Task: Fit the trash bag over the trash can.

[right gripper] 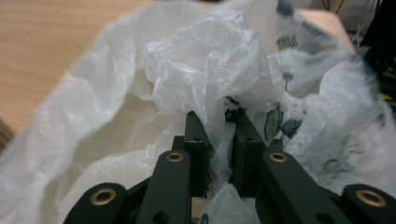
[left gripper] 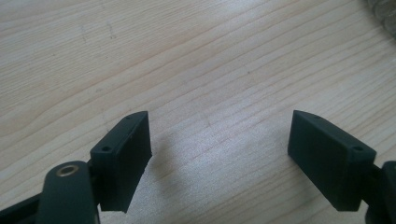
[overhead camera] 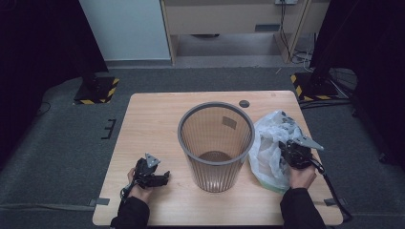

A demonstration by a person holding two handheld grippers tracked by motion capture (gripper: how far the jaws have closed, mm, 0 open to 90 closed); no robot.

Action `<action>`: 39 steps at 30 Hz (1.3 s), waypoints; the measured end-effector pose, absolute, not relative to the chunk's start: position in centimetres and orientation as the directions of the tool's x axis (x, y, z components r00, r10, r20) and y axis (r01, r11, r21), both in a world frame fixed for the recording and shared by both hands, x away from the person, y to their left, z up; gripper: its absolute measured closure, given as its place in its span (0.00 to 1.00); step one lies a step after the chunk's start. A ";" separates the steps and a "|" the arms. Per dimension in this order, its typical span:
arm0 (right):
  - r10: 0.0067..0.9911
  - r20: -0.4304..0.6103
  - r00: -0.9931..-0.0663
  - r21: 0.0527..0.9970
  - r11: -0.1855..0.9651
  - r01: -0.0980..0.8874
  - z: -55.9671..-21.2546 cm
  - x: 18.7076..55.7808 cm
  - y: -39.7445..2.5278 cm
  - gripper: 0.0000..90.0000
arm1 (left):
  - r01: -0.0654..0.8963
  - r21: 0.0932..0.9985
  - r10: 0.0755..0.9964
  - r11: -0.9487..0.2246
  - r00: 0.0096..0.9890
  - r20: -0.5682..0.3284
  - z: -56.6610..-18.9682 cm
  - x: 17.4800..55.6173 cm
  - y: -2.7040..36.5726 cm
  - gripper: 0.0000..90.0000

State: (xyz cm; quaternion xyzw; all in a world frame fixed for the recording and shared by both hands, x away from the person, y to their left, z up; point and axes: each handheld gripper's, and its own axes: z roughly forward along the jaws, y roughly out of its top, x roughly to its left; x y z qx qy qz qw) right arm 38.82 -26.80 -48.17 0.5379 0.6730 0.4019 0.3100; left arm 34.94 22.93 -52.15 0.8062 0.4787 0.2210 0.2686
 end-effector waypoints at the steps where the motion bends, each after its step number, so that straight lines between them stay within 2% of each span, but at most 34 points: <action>1: 0.973 0.015 -0.229 0.875 0.098 0.475 -48.2 38.8 -26.8 0.88 | 0.653 0.645 0.891 -0.397 0.444 0.099 -52.2 34.9 22.9 0.23; 7: 0.973 -0.030 -0.230 0.912 0.121 0.393 -45.2 37.7 -26.7 0.88 | 0.654 0.645 0.891 -0.395 0.443 0.096 -52.2 35.0 22.9 0.23; 21: 0.974 -0.034 -0.222 0.981 0.076 0.181 -37.9 35.5 -26.4 0.88 | 0.654 0.646 0.892 -0.394 0.442 0.096 -52.2 35.0 22.9 0.23; 39: 0.985 -0.056 -0.163 0.998 0.052 -0.031 -30.0 31.8 -26.7 0.88 | 0.656 0.646 0.893 -0.390 0.440 0.094 -52.2 35.0 22.9 0.22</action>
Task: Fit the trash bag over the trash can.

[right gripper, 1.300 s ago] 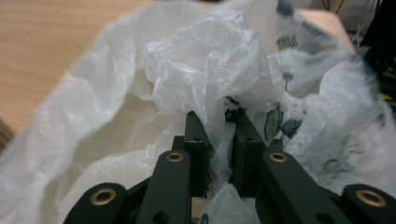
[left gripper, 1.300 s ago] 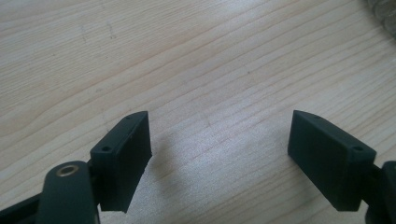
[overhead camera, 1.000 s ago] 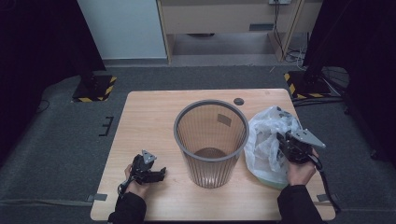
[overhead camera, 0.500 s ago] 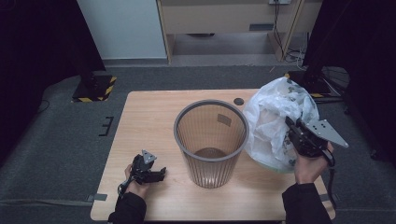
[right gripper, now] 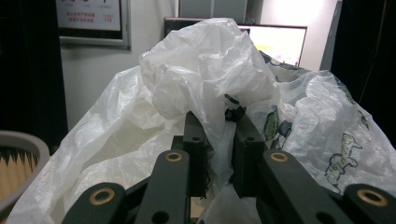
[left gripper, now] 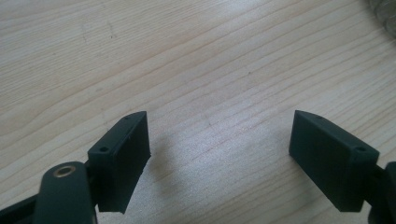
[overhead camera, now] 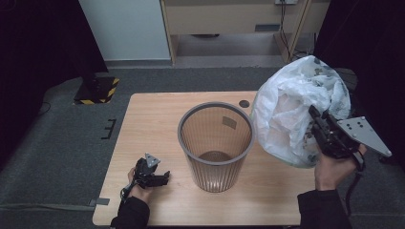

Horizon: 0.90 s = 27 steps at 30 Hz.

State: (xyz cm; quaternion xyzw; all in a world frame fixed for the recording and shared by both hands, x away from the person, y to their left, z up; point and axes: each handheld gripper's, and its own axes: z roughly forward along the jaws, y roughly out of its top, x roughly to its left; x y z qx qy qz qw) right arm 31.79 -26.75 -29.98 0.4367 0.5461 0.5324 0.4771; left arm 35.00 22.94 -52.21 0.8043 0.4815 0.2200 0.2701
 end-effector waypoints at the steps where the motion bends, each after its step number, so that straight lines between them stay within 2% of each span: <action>1: 0.985 -0.056 -0.161 0.998 0.050 -0.042 -29.6 31.6 -26.7 0.88 | 0.656 0.646 0.893 -0.390 0.439 0.093 -52.2 35.0 22.9 0.22; 16: 0.986 -0.076 -0.148 0.984 0.050 -0.170 -25.0 27.5 -24.8 0.88 | 0.655 0.648 0.894 -0.389 0.438 0.094 -52.2 35.0 22.9 0.21; 27: 0.979 -0.087 -0.183 0.978 0.049 -0.201 -24.7 25.7 -20.9 0.88 | 0.653 0.649 0.893 -0.390 0.439 0.095 -52.3 35.1 22.9 0.21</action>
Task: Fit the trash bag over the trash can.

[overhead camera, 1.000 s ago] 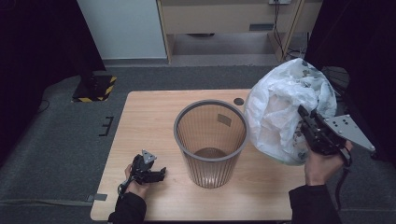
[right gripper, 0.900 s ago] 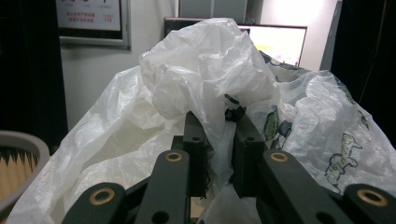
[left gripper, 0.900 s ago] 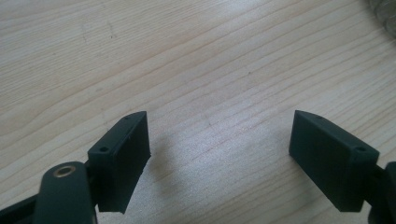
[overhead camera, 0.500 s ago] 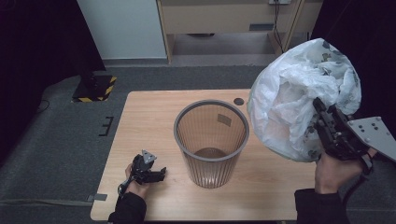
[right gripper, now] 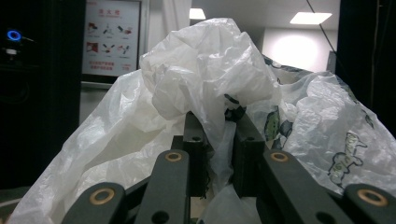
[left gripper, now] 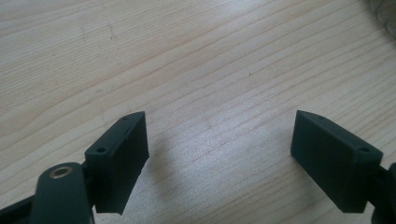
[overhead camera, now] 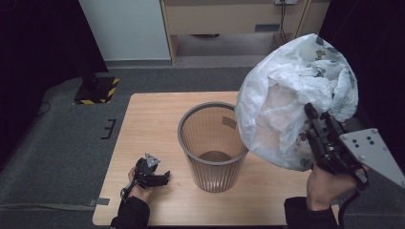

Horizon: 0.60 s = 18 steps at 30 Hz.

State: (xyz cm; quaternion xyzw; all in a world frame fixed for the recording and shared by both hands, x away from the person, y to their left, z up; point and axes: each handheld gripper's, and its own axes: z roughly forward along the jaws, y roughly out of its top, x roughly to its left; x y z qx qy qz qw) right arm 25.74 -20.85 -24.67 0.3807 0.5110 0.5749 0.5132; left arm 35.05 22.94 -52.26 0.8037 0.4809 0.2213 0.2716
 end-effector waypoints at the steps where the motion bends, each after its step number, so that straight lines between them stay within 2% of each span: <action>1: 0.978 -0.090 -0.188 0.978 0.051 -0.203 -24.8 25.5 -20.4 0.88 | 0.653 0.650 0.893 -0.390 0.439 0.095 -52.3 35.1 22.9 0.21; 18: 0.962 -0.076 -0.263 0.976 0.017 -0.219 -25.9 23.7 -14.3 0.87 | 0.652 0.648 0.891 -0.393 0.443 0.096 -52.2 35.1 22.9 0.21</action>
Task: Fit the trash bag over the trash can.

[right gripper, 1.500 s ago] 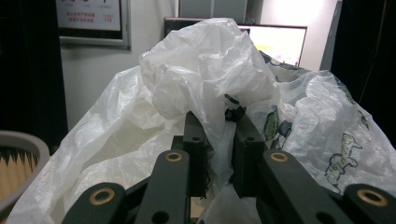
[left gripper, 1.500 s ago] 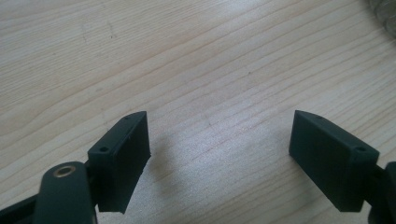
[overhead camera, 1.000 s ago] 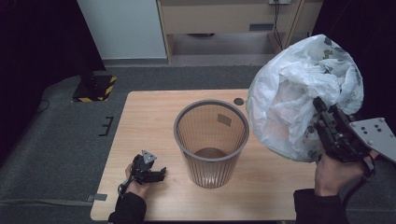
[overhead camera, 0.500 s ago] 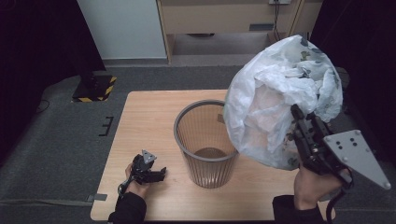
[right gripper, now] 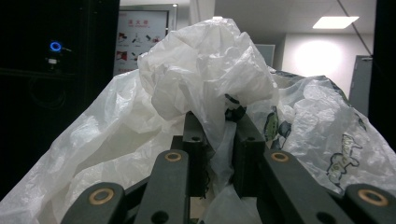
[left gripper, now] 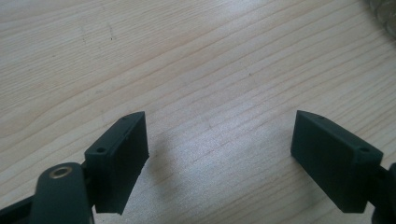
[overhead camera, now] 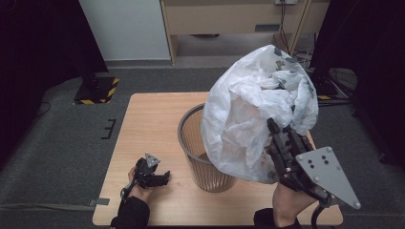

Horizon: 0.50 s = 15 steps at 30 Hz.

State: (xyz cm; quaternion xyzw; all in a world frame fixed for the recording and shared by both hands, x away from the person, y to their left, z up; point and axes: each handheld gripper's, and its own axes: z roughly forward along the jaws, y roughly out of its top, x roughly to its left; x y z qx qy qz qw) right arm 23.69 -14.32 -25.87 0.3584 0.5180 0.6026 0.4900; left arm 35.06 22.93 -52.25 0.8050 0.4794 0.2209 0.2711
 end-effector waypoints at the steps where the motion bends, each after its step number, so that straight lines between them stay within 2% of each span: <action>1: 0.961 -0.075 -0.268 0.976 0.016 -0.218 -26.0 23.8 -13.9 0.87 | 0.652 0.648 0.892 -0.393 0.443 0.096 -52.2 35.1 22.9 0.21; 15: 0.937 -0.063 -0.343 0.992 0.019 -0.128 -27.8 27.0 -8.9 0.87 | 0.653 0.643 0.889 -0.400 0.448 0.098 -52.2 35.0 23.0 0.21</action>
